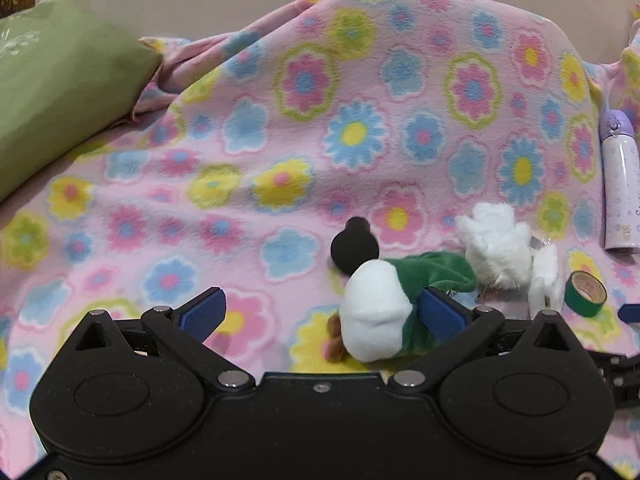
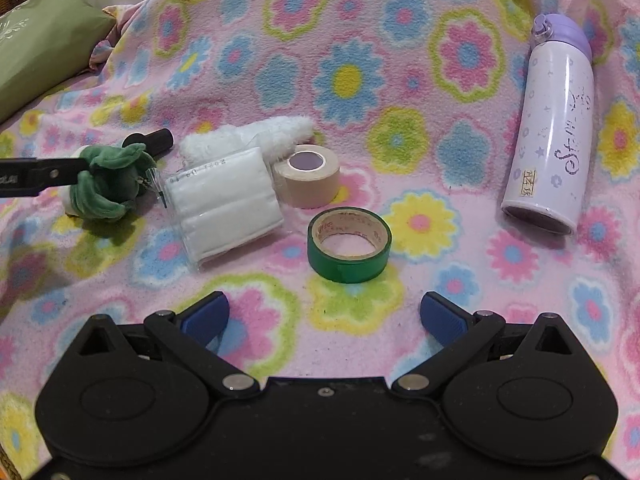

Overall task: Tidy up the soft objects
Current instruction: 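Grasp the white-green plush toy with the left tool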

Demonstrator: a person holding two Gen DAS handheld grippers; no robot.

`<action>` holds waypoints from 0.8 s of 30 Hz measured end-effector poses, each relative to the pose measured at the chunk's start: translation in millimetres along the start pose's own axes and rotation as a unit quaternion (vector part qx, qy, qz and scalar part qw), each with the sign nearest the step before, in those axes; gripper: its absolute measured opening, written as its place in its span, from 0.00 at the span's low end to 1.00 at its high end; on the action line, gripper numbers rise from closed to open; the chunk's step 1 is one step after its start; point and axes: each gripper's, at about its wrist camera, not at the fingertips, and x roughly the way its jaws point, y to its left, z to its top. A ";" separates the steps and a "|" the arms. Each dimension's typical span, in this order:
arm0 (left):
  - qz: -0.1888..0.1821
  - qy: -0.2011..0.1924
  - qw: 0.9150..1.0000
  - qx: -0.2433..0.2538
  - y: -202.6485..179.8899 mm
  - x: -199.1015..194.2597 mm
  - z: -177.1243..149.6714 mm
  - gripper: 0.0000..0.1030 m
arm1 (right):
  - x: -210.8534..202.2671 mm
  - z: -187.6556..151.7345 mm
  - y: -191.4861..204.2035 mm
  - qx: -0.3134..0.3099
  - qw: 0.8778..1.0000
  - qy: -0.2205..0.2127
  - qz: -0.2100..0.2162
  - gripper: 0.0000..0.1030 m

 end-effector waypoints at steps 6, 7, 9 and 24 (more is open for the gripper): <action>-0.022 -0.015 0.999 0.033 -7.3 -11.5 -9.3 0.97 | 0.0 0.0 0.2 0.000 1.000 0.000 -0.001 0.99; -0.027 -0.019 0.999 0.041 -11.4 -12.0 -10.0 0.97 | 0.0 0.1 0.5 0.000 1.000 0.000 -0.001 0.99; -0.033 -0.024 0.998 0.050 -19.8 -12.2 -10.0 0.97 | -0.1 0.0 0.3 0.000 1.000 0.000 -0.001 0.99; -0.030 0.002 0.997 0.071 -40.9 20.1 -8.0 0.87 | 0.1 0.2 0.6 0.000 1.000 -0.001 -0.002 0.99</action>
